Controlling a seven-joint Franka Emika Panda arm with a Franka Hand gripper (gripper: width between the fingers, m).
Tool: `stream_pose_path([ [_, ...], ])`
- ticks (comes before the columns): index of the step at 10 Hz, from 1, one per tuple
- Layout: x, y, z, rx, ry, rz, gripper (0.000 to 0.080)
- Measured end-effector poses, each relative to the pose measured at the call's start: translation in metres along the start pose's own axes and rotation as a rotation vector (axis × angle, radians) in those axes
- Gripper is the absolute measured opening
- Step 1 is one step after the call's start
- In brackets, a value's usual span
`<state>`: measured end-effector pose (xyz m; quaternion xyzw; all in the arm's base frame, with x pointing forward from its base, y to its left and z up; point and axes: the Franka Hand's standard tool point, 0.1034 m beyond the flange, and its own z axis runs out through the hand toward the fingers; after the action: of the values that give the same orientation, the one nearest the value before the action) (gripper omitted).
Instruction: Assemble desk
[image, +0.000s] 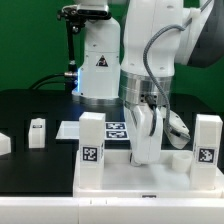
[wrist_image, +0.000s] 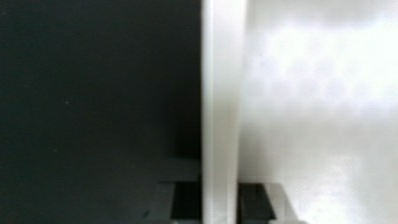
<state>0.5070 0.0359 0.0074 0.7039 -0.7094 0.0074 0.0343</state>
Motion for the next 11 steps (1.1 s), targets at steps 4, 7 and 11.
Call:
stream_pose_path([
  [4,0.041,0.015,-0.017,0.030,-0.003,-0.403,0.0047],
  [7,0.058,0.020,-0.009,0.030,0.032,-0.618,0.0048],
  [11,0.087,-0.002,-0.022,0.040,0.065,-1.158,0.0047],
])
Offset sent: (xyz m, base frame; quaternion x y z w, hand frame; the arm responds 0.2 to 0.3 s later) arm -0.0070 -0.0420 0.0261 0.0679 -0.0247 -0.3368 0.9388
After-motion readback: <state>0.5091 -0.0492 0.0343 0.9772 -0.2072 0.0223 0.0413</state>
